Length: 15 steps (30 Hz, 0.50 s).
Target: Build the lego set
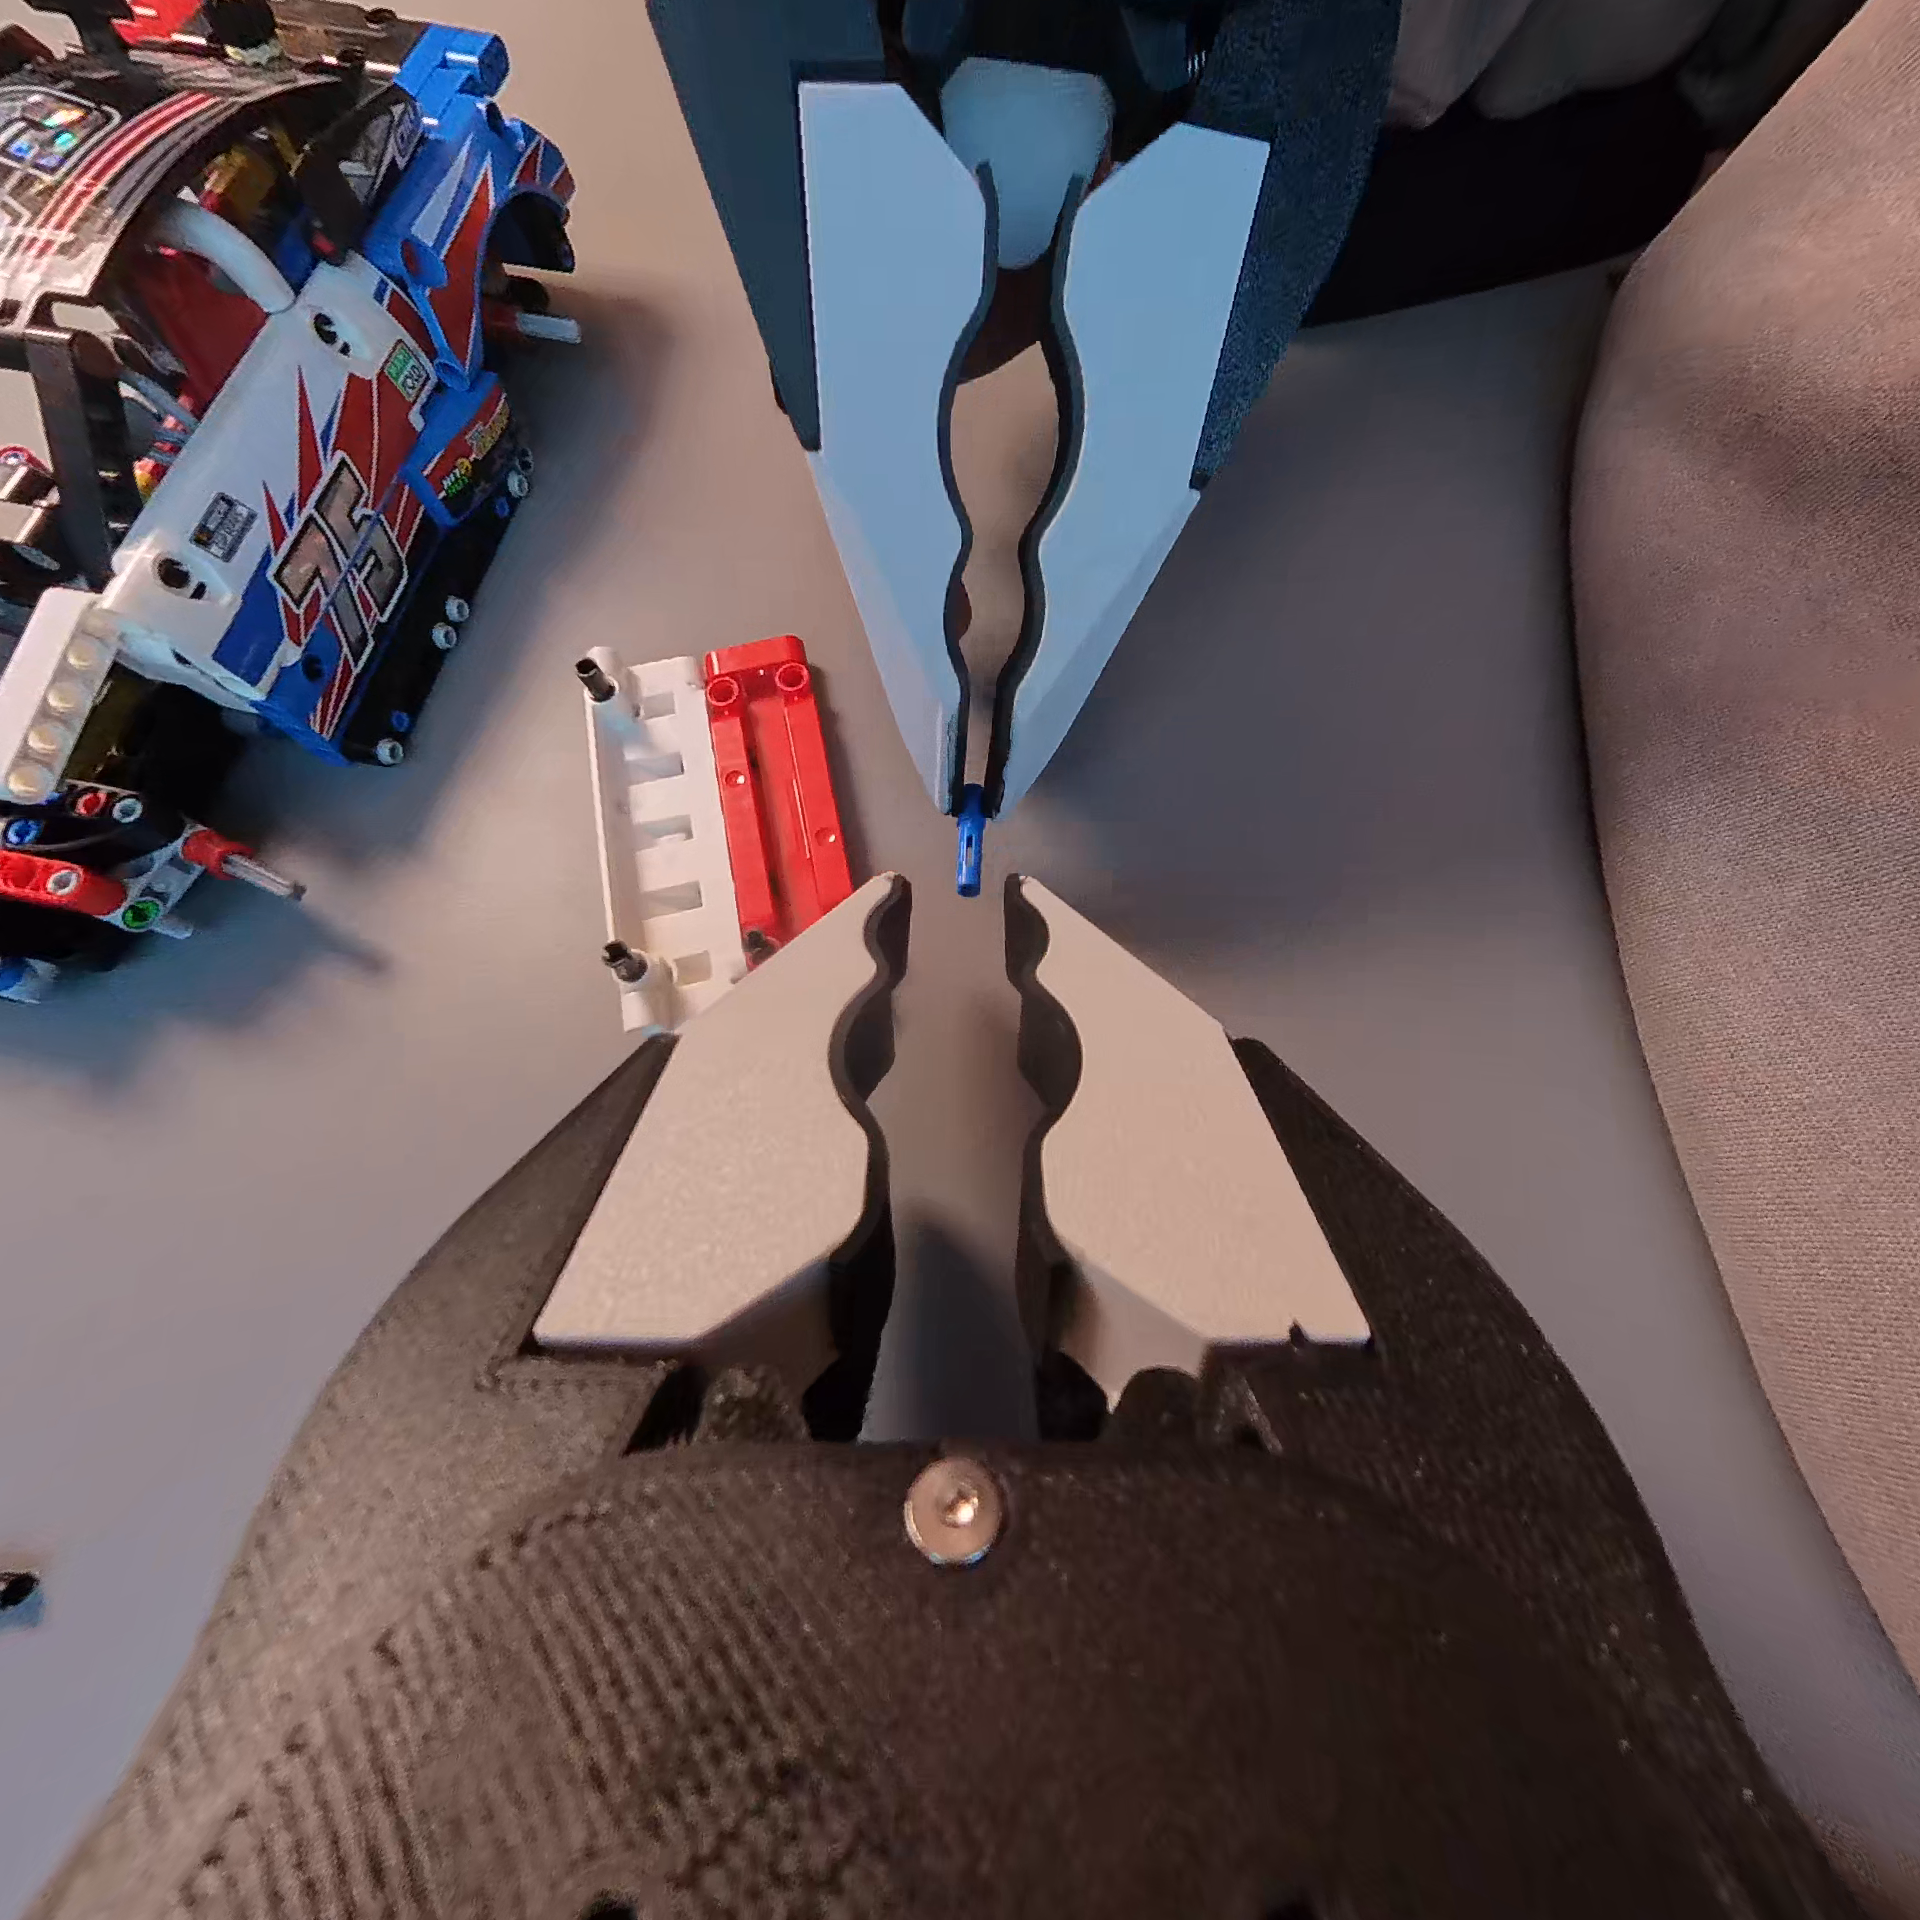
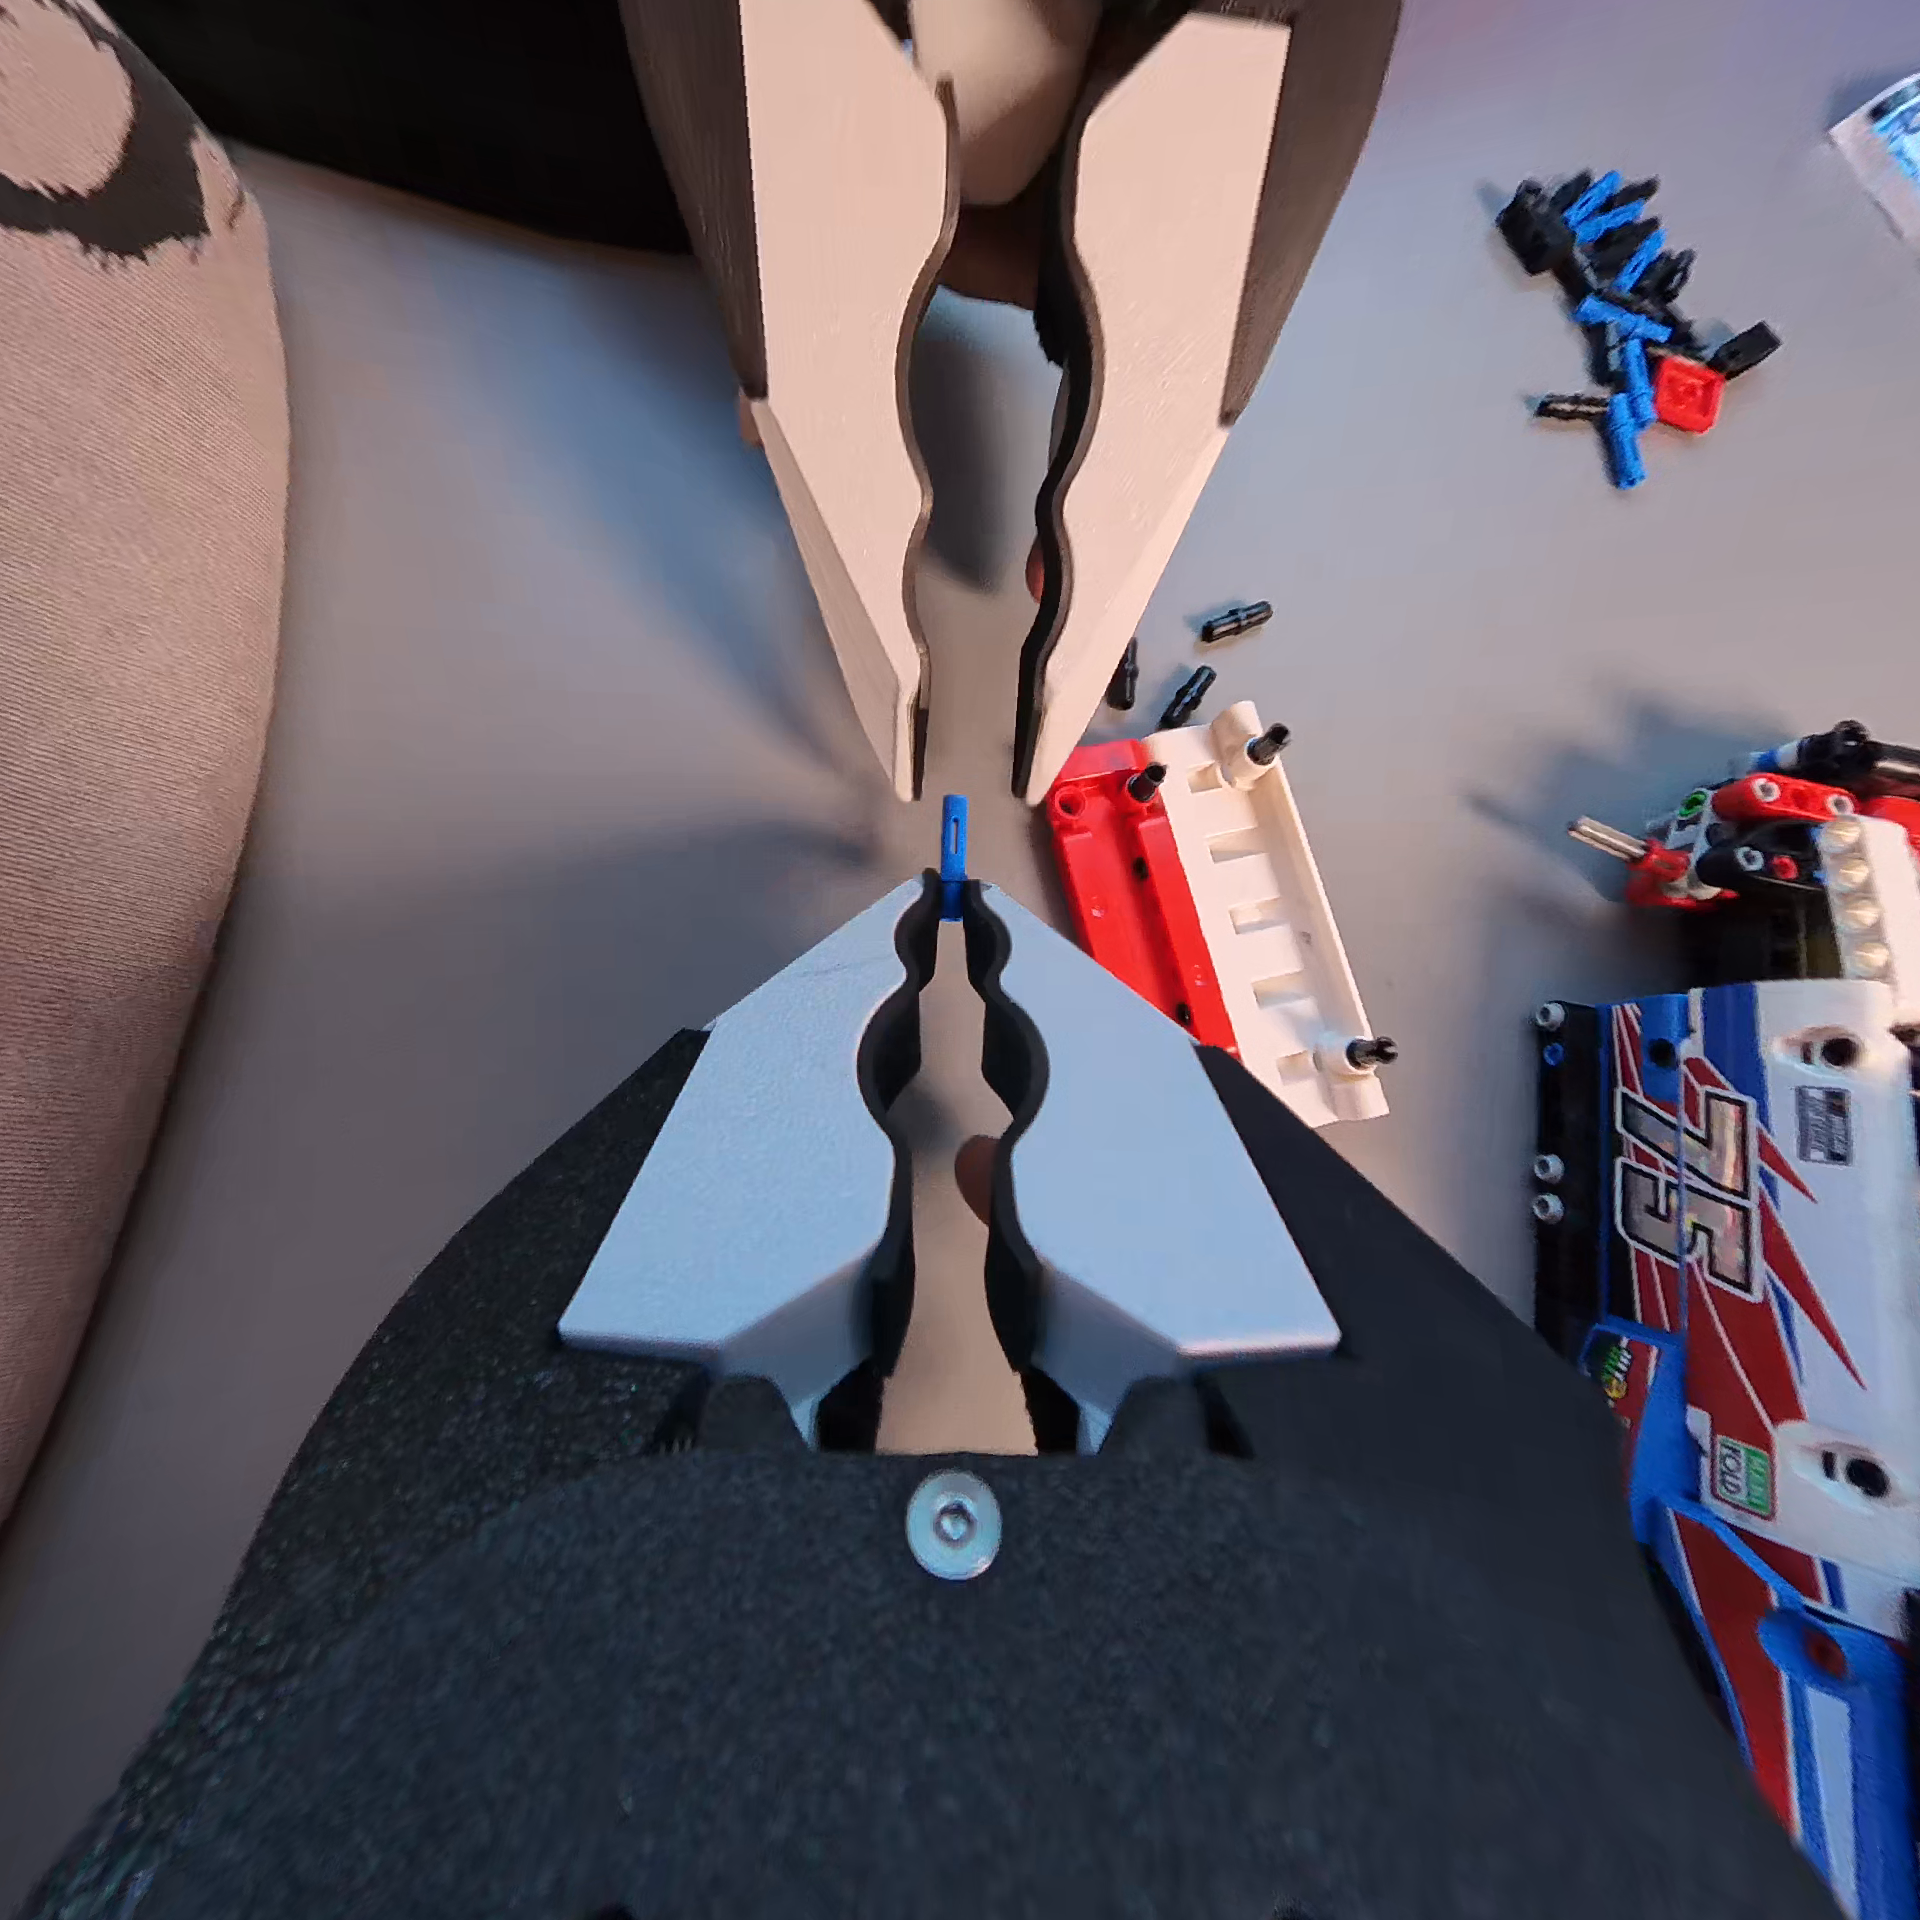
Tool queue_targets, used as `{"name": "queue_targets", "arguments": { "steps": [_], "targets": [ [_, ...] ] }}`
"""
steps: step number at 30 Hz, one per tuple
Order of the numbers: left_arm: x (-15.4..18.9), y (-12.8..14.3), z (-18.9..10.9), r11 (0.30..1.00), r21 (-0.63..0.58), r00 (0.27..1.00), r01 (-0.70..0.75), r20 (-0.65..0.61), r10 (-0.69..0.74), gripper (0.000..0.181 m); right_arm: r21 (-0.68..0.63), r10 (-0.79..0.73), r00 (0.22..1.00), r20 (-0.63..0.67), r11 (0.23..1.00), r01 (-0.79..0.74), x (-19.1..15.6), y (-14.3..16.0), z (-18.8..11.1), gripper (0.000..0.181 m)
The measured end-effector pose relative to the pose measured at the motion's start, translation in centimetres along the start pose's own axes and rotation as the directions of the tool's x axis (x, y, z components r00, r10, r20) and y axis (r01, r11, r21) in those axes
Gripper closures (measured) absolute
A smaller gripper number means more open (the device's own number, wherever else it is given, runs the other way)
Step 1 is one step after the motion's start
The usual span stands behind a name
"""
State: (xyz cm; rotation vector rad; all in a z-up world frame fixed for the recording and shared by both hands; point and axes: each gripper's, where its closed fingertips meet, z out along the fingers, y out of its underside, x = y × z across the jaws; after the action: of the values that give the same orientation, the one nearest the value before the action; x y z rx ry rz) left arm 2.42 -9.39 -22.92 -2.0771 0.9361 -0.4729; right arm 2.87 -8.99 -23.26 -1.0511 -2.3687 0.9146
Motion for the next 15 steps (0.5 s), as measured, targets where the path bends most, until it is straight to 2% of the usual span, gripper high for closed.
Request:
{"name": "queue_targets", "arguments": {
  "steps": [4,8,12,15],
  "targets": [
    [0.3,-0.5,0.4,1.0,0.016,1.0,-0.012,-0.005,0.012,0.167,0.051,0.022,1.0,-0.006,0.998,-0.022,0.1,-0.7,-0.9,0.181],
    [0.6,-0.8,0.6,0.999,0.023,1.0,-0.023,-0.003,0.023,0.179,0.065,0.021,1.0,0.001,0.998,-0.021,-0.2,-0.9,-1.0,0.18],
    [0.4,-1.0,0.6,0.999,0.028,1.0,-0.027,0.009,0.027,0.179,0.081,0.017,1.0,-0.009,0.997,-0.016,0.0,-1.0,-1.2,0.18],
    [-0.1,-2.0,0.0,0.995,0.101,1.0,0.016,0.013,-0.017,0.179,0.17,0.038,0.999,-0.027,0.985,-0.033,0.7,-2.0,-2.2,0.18]
  ]
}}
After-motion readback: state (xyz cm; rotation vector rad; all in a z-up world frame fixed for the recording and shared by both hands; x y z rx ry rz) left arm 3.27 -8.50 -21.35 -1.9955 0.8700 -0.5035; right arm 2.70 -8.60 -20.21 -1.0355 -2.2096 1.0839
